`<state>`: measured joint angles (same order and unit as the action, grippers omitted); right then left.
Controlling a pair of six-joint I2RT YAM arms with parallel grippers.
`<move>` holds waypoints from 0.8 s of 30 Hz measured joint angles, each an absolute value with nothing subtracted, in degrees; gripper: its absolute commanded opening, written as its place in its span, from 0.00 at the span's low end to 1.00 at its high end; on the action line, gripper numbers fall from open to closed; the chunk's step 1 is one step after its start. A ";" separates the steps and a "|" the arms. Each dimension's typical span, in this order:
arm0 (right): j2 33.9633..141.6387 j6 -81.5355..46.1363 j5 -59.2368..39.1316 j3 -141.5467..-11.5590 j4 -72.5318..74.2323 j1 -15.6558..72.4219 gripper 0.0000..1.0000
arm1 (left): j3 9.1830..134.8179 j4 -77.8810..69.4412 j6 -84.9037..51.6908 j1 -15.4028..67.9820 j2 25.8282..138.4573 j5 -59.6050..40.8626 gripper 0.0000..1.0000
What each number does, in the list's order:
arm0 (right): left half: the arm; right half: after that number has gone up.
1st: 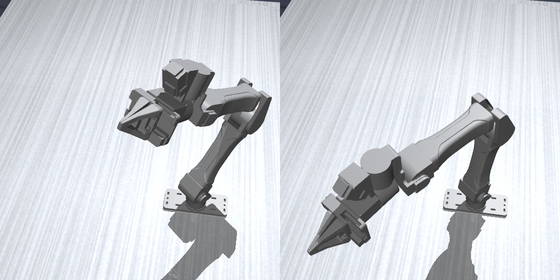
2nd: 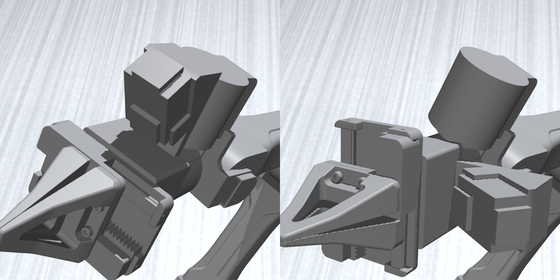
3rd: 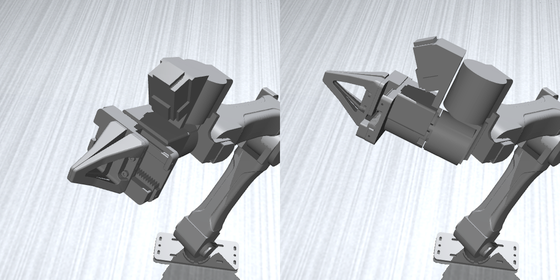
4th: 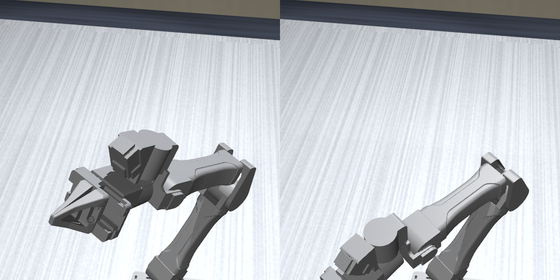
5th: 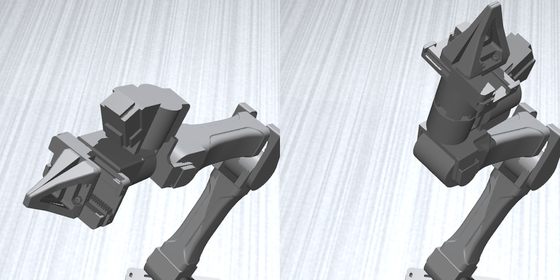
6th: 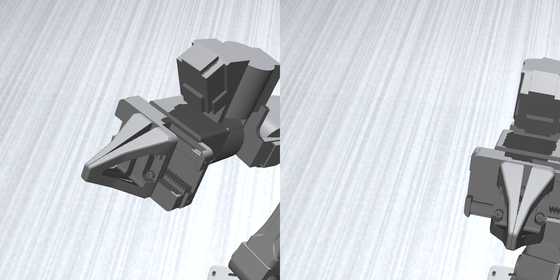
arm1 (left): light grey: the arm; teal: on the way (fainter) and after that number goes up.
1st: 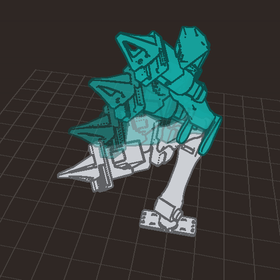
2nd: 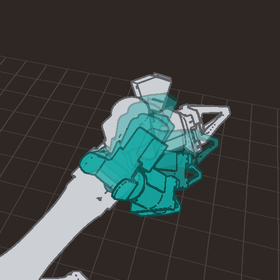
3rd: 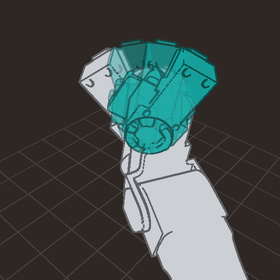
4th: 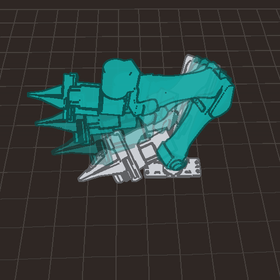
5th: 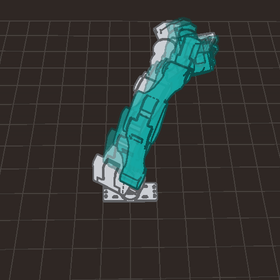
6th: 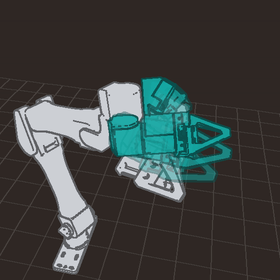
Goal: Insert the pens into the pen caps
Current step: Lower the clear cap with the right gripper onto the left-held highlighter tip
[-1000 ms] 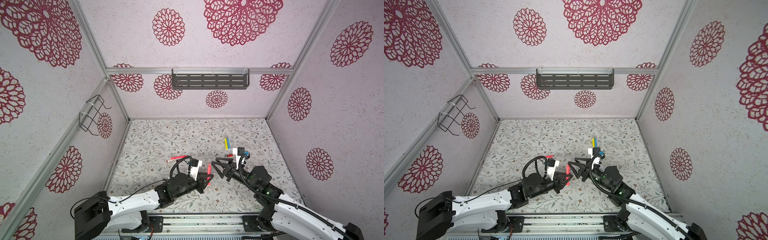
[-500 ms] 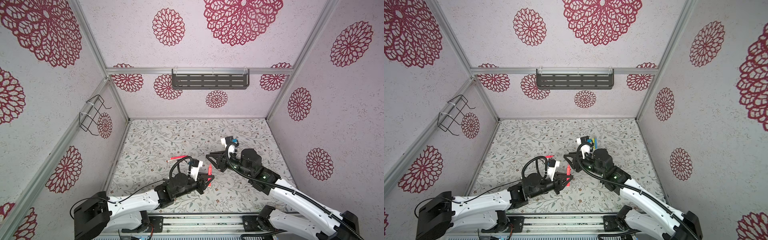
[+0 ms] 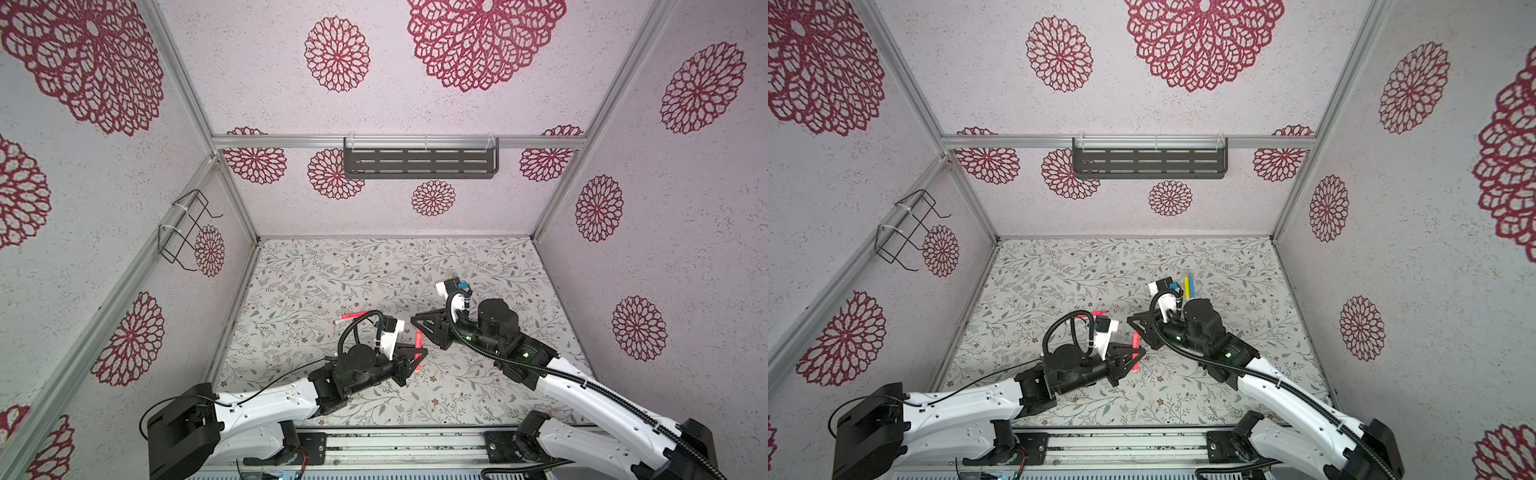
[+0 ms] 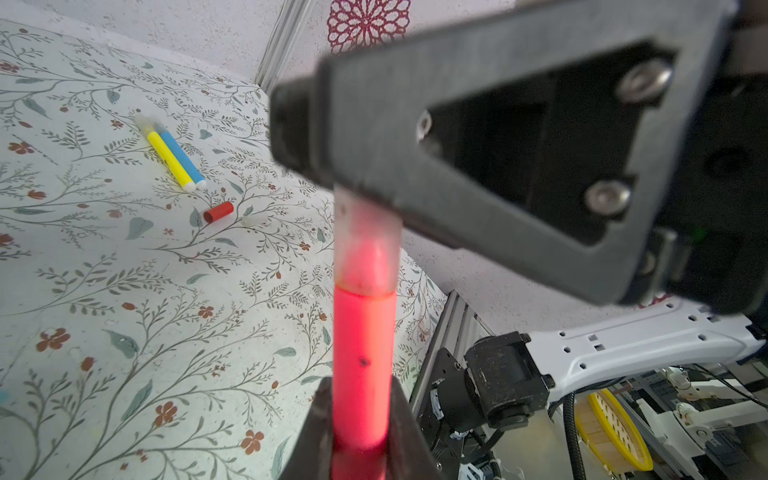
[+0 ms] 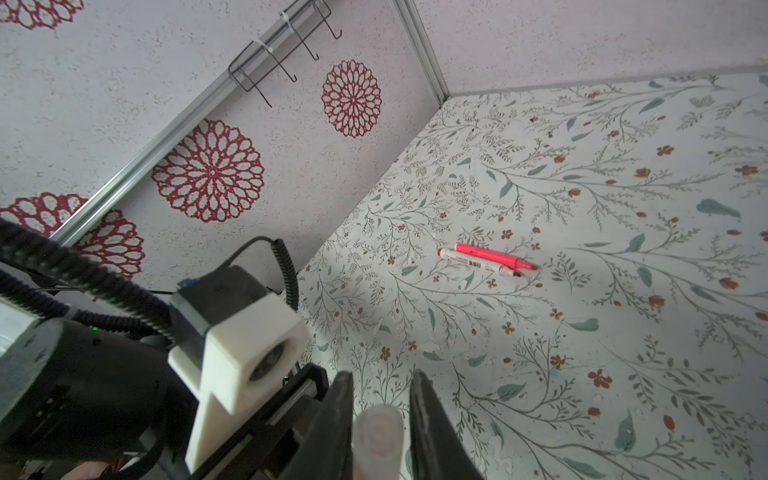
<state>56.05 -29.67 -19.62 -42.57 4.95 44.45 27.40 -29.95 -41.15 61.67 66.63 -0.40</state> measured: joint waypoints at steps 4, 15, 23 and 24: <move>55.44 -31.11 -20.18 -40.86 6.20 44.62 0.07 | 27.57 -28.73 -40.71 60.93 66.76 -1.72 0.00; 54.24 -35.86 -16.08 -32.34 18.41 47.05 0.00 | 28.14 -24.51 -39.48 58.15 66.78 -7.09 0.00; 54.96 -42.33 2.15 -27.57 22.68 56.51 0.00 | 28.40 -18.59 -37.76 54.74 66.76 -13.72 0.00; 55.16 -43.24 4.73 -27.44 22.70 57.82 0.00 | 28.51 -17.98 -37.69 54.37 66.76 -14.57 0.00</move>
<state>55.16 -43.24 4.73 -27.44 22.70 57.82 28.51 -17.98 -37.69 54.37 66.76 -14.57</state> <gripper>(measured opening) 0.165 0.173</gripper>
